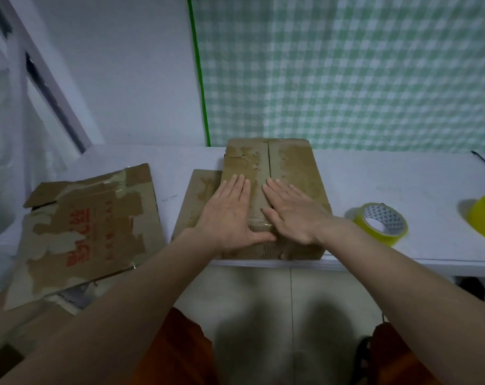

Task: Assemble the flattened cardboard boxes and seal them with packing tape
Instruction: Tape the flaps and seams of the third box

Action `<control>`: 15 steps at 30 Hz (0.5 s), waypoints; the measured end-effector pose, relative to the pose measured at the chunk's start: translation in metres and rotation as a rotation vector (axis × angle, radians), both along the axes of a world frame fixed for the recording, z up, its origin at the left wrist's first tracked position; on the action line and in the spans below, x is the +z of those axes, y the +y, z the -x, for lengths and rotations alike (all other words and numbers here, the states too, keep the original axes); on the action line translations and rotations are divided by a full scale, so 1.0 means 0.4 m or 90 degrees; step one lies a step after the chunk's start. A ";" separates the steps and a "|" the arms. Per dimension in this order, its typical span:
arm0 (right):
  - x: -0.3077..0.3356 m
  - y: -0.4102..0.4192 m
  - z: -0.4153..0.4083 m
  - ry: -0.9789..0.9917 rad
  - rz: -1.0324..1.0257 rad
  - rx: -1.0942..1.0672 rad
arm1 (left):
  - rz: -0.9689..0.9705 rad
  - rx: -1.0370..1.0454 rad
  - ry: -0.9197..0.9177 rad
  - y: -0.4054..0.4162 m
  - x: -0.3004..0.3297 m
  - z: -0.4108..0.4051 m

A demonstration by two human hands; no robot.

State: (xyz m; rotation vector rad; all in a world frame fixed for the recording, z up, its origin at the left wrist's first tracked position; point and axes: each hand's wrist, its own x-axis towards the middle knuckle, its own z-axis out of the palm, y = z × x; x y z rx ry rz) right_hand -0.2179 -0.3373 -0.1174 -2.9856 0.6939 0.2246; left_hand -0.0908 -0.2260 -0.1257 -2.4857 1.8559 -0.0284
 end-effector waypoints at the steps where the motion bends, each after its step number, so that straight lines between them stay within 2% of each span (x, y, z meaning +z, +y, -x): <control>1: 0.000 -0.015 -0.017 0.002 0.006 -0.005 | 0.007 -0.014 -0.006 0.000 -0.004 0.000; 10: -0.005 -0.158 -0.161 0.017 0.062 -0.043 | 0.095 -0.124 -0.029 0.005 -0.026 -0.025; 15: -0.017 -0.237 -0.236 0.006 0.080 -0.061 | 0.094 -0.209 -0.052 -0.003 -0.035 -0.041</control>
